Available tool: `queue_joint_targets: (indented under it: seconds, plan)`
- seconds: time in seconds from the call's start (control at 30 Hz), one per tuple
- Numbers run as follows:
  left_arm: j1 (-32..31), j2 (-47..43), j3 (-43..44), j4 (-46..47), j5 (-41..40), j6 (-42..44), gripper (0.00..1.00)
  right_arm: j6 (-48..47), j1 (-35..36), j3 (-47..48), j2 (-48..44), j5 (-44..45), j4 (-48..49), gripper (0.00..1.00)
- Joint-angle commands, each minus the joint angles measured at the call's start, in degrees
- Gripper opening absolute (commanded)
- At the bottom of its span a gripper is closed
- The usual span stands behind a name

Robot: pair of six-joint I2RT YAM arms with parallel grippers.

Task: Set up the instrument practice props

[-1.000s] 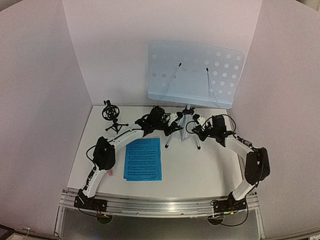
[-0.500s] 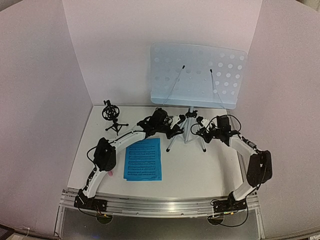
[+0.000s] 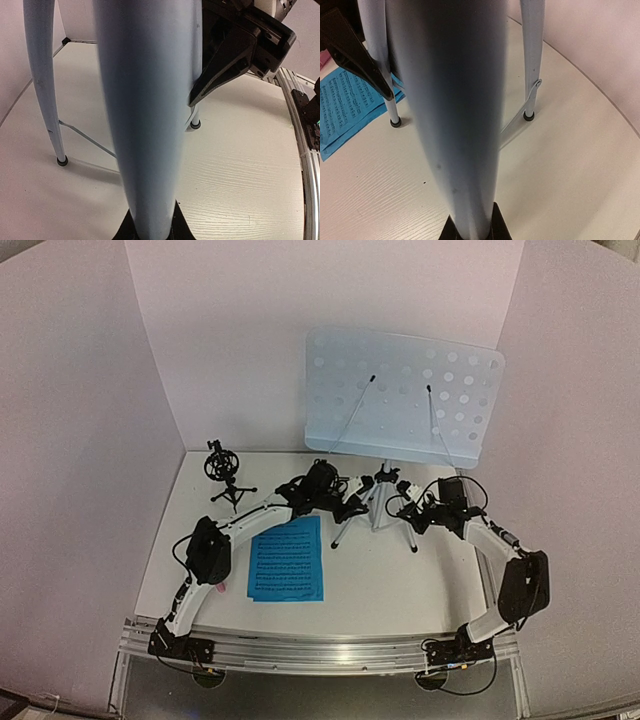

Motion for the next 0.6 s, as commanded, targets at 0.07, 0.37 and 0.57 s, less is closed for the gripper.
queue_joint_targets:
  seconds: [0.07, 0.37, 0.57]
  plan:
    - [1.1, -4.8, -4.0, -7.1, 0.8, 6.1, 0.0, 6.6, -7.0, -0.7, -1.8, 10.8, -5.3, 0.0]
    - [1.2, -7.3, -8.5, -8.1, 0.7, 8.1, 0.0, 6.6, -7.1, -0.3, -1.8, 8.9, -6.6, 0.0]
    - [1.1, -4.9, -5.4, -5.5, 0.8, 7.6, 0.0, 8.0, -7.1, 0.9, -3.6, 5.5, -6.6, 0.21]
